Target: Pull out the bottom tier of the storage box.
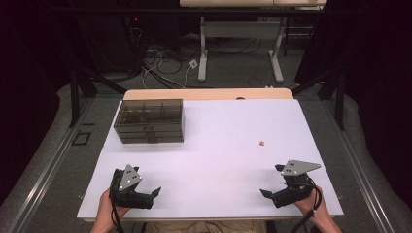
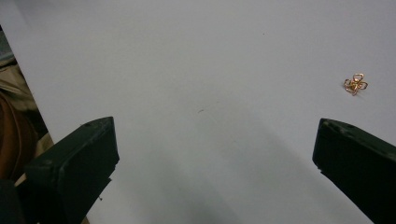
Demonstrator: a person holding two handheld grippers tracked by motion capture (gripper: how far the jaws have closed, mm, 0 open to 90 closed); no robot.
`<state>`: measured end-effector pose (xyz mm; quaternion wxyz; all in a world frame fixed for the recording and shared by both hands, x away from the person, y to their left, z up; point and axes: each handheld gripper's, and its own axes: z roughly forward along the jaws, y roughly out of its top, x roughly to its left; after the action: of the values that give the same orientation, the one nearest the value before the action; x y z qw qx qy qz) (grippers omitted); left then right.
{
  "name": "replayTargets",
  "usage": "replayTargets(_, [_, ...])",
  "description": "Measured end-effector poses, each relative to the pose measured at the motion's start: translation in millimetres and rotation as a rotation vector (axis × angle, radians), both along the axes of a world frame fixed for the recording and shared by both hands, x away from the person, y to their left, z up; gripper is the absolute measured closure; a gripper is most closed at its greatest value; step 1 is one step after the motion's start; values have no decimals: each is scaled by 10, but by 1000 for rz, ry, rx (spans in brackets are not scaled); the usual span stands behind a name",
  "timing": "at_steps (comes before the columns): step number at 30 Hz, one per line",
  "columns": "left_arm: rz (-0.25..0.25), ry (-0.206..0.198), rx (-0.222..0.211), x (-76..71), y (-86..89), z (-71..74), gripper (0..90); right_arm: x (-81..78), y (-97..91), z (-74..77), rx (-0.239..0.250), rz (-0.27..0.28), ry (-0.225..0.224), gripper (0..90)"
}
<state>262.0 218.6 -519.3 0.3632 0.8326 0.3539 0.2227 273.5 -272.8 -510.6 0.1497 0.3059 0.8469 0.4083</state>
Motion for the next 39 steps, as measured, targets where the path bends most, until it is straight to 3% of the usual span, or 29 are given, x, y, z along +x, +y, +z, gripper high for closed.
replayTargets(15, [60,8,8,57,5,-6,0,3,10,-11,6,-3,4,0])
replayTargets(25, [72,18,37,138,-33,-28,0,0,13,-11,-3,6,8,0])
replayTargets(39, [110,31,25,250,-72,-42,0,3,17,-18,-5,10,14,0])
